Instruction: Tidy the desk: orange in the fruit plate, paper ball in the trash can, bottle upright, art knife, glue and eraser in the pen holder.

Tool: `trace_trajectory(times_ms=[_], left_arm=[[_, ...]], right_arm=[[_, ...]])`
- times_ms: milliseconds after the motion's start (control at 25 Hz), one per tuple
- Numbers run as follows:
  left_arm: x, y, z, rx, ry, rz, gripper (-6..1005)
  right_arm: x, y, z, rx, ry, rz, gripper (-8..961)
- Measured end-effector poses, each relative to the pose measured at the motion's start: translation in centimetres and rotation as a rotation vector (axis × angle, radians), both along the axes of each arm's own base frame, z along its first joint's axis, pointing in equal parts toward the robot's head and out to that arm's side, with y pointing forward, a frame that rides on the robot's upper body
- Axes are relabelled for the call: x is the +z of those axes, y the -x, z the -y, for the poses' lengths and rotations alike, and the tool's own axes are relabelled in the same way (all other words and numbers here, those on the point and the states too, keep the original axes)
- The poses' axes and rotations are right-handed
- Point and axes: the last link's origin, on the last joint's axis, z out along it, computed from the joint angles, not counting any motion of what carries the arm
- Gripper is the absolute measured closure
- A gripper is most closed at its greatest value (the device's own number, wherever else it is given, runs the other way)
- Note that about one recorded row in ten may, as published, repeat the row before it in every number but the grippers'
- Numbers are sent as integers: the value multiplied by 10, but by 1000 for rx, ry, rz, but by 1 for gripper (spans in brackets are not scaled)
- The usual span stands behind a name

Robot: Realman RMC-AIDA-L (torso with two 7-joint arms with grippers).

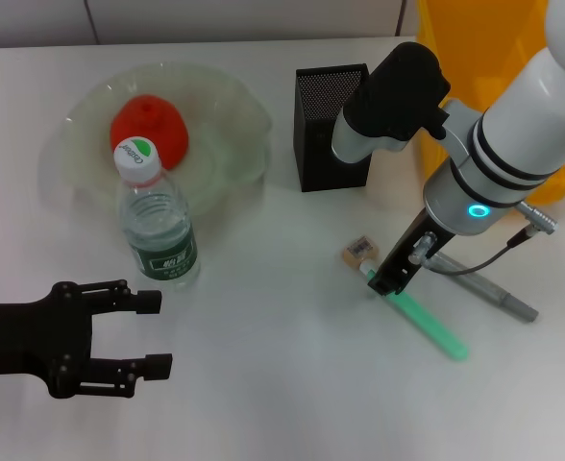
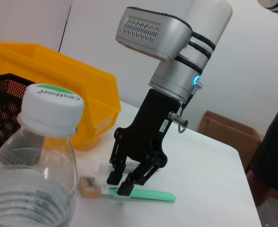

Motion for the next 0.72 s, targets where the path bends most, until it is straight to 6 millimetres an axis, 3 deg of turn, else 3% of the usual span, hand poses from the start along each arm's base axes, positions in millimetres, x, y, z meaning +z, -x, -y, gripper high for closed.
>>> trace_trajectory(times_ms=[320, 720], left_arm=[[0, -1, 1, -1, 4, 4, 165], [1, -1, 0, 0, 0, 8, 165]], right_arm=[[0, -1, 0, 2, 6, 4, 828], [2, 0, 1, 11, 6, 3, 841]])
